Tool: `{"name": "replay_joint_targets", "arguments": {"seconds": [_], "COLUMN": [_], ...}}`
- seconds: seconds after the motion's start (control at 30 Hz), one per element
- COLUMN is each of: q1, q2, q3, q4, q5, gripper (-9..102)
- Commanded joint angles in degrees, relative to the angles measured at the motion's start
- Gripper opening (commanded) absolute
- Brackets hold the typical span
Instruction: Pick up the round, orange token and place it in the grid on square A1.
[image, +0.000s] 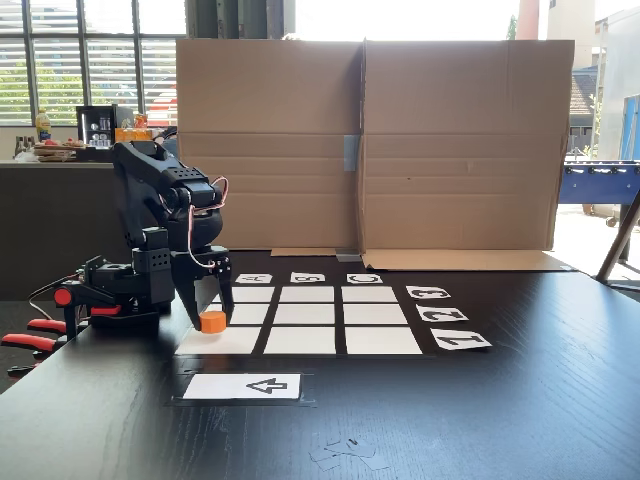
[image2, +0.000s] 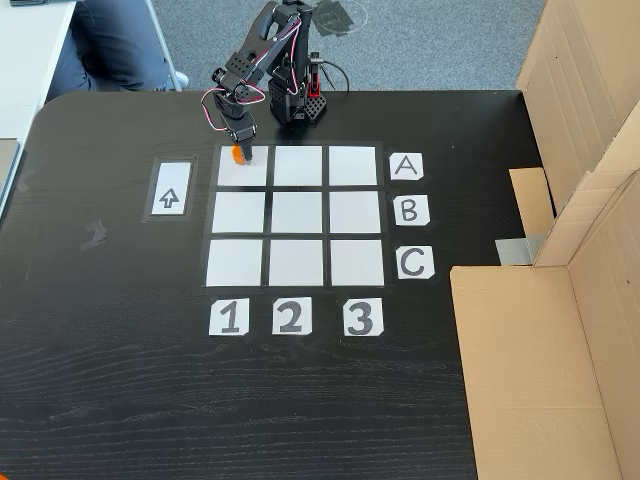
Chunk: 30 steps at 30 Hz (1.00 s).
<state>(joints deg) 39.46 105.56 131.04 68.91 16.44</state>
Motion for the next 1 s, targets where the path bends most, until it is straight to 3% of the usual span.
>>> {"name": "replay_joint_targets", "arguments": {"seconds": [0.0,0.8,0.97], "q1": [-0.35,0.00,0.35], "q2": [-1.05,-4.66,-4.31], "q3": [-3.16,-3.52,-3.52], "q4": [-0.79,-4.13,-4.13], "q5": [-0.18,-0.09,0.00], "gripper": [6,8,23]}}
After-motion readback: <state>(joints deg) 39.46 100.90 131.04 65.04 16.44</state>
